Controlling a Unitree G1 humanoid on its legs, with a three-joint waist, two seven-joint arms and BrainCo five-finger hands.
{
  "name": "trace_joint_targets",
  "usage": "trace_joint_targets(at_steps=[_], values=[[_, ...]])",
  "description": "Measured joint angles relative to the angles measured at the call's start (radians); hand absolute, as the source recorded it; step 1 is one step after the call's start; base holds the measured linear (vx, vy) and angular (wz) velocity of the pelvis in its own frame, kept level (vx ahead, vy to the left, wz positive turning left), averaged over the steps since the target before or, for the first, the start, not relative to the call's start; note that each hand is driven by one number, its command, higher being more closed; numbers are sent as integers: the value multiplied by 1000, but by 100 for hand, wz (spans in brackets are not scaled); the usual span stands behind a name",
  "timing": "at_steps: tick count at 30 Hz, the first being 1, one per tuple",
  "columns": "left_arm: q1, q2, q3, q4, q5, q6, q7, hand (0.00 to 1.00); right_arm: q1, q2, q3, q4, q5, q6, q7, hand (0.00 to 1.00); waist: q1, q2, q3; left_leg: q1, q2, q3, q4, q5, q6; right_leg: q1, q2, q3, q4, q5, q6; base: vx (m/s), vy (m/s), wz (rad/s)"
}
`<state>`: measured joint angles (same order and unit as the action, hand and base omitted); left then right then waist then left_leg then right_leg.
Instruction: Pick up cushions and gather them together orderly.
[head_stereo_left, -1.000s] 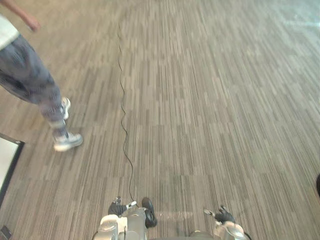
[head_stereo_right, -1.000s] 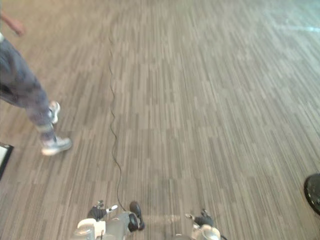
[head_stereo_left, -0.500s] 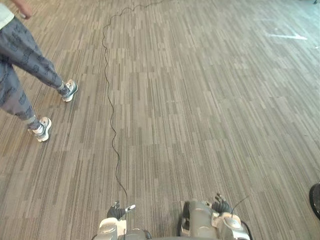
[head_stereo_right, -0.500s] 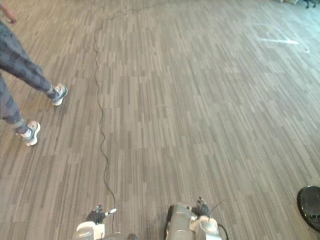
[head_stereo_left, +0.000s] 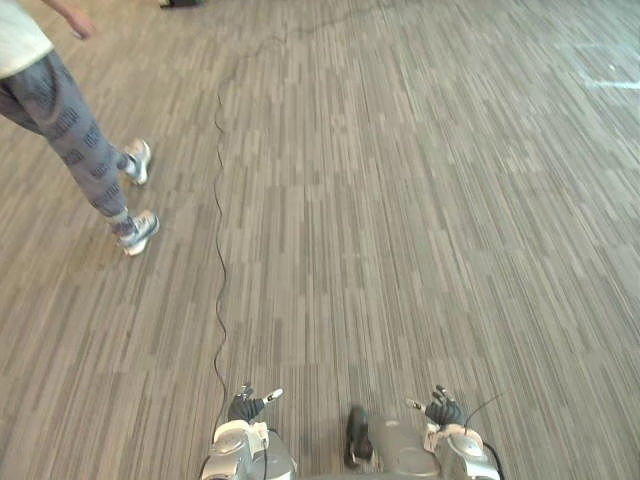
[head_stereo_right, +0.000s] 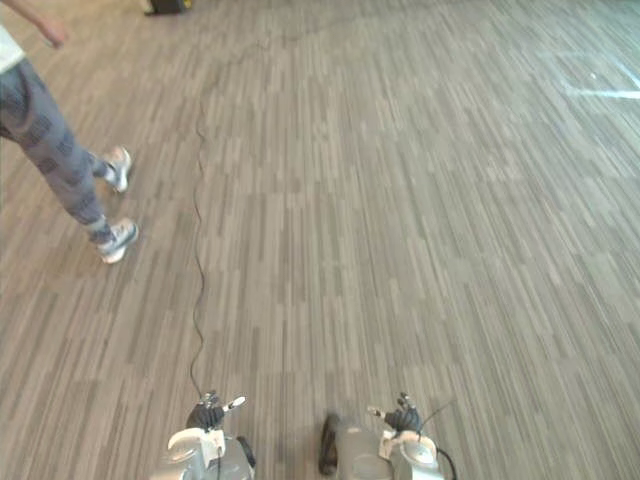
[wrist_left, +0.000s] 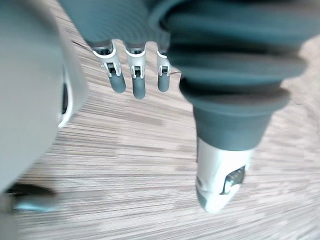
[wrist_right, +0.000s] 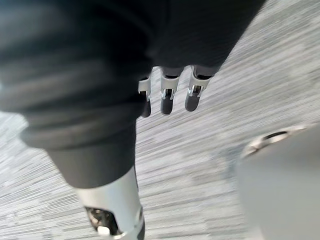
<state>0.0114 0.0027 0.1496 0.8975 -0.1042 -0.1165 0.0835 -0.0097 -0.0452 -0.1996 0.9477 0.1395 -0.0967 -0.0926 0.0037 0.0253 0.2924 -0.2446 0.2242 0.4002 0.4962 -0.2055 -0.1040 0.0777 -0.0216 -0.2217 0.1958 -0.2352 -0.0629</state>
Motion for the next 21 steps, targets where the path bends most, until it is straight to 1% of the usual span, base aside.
trace_joint_targets(at_steps=[1,2,3,4,5,6,7,8,9,10,11,12,13,14,15,16,17,18,19,20,21], values=[[1,0,1,0,-3,-2,0,0,-4,0,-3,9,0,-2,0,0,2,0,0,-2,-13,-11,-71,16,-2,15,-1,8,-14,0,3,483,85,-69],[1,1,0,-1,-12,-6,0,0,-18,1,-6,27,1,-4,-5,0,18,10,-5,-28,-43,-66,-276,102,-41,72,8,46,-77,-2,18,737,213,-93],[1,1,-3,0,-15,-6,1,0,-20,-5,-6,32,0,-5,-8,0,38,18,-16,-63,-46,-119,-315,181,-41,104,16,96,-117,-14,48,613,195,-96],[1,2,-3,2,-15,-6,1,0,-20,-5,-6,34,0,-6,-8,0,41,16,-17,-65,-47,-126,-311,201,-35,108,14,105,-121,-18,54,757,303,-100],[-1,18,-8,16,-14,-6,1,0,-22,11,-5,57,-2,-10,-7,0,51,-15,-39,-50,-88,-160,-295,276,29,129,-28,156,-125,-34,81,395,163,-55],[-4,27,-10,18,-14,-5,0,0,-21,19,-4,60,-3,-9,-6,0,48,-32,-43,-50,-99,-150,-287,250,37,123,-45,168,-115,-33,82,812,338,-78],[-3,48,-8,21,-14,-4,0,0,-5,33,-4,68,-8,-9,-4,0,40,-70,-60,-38,-104,-117,-216,196,74,61,-78,227,33,-20,103,690,272,-50],[-2,59,-9,36,-14,-2,1,0,7,35,-4,79,-12,-9,-4,0,39,-85,-68,-7,-114,-96,-197,164,88,39,-93,240,127,-8,124,823,316,-55],[-1,63,-10,42,-14,-2,1,0,11,35,-4,84,-12,-9,-5,0,38,-92,-71,13,-117,-86,-195,152,89,21,-100,241,181,0,136,663,225,-63],[10,67,-11,61,-14,0,1,0,17,34,1,92,-12,-9,-5,0,30,-91,-73,113,-121,-60,-214,81,87,-57,-120,230,430,88,237,626,215,-79],[20,72,-18,77,-13,5,3,0,20,31,8,86,-13,-13,-3,0,15,-81,-66,221,-133,-42,-266,32,71,-157,-162,200,679,140,243,600,205,-73],[20,75,-23,81,-12,8,3,0,21,30,12,85,-16,-14,-3,0,6,-85,-67,242,-139,-38,-275,28,72,-177,-174,186,723,123,223,675,181,-53],[18,80,-55,95,-5,16,3,0,20,16,26,65,-21,-12,5,0,-16,-75,-62,364,-142,-13,-341,18,76,-278,-208,74,836,29,128,556,110,-40],[15,78,-66,96,-4,16,2,0,17,8,27,50,-21,-14,8,0,-19,-58,-53,415,-124,16,-364,18,76,-322,-198,18,810,-20,90,669,99,-57],[11,79,-75,95,-4,16,2,0,10,1,27,46,-21,-19,9,0,-20,-44,-47,451,-105,46,-369,18,76,-368,-182,-46,744,-55,67,443,40,-44],[10,79,-79,95,-4,16,2,0,6,-2,27,44,-21,-21,10,0,-21,-38,-45,462,-98,55,-369,18,76,-385,-176,-75,710,-61,62,662,-13,-43],[3,81,-94,96,-3,16,1,0,-1,-15,27,24,-21,-22,11,0,-31,-26,-41,510,-80,84,-373,18,75,-452,-155,-184,478,-33,39,443,-36,-26],[1,80,-94,96,-2,16,1,0,-1,-16,27,22,-21,-22,11,0,-32,-25,-41,515,-79,87,-375,18,75,-462,-151,-193,437,-19,33,594,-84,-18],[-1,78,-98,96,5,16,1,0,-6,-20,27,15,-20,-21,11,0,-43,-27,-39,547,-81,95,-384,18,74,-480,-138,-226,260,64,22,690,-127,7],[14,77,-98,96,24,17,0,0,3,-29,38,25,-21,-16,11,0,-64,-54,-47,620,-128,115,-403,15,-6,-463,-132,-259,-42,258,-2,831,-149,0],[15,63,-99,109,29,17,0,0,4,-43,36,29,-18,-15,13,0,-71,-41,-48,664,-127,114,-411,14,-36,-461,-127,-246,-12,401,-87,719,-127,-25]])
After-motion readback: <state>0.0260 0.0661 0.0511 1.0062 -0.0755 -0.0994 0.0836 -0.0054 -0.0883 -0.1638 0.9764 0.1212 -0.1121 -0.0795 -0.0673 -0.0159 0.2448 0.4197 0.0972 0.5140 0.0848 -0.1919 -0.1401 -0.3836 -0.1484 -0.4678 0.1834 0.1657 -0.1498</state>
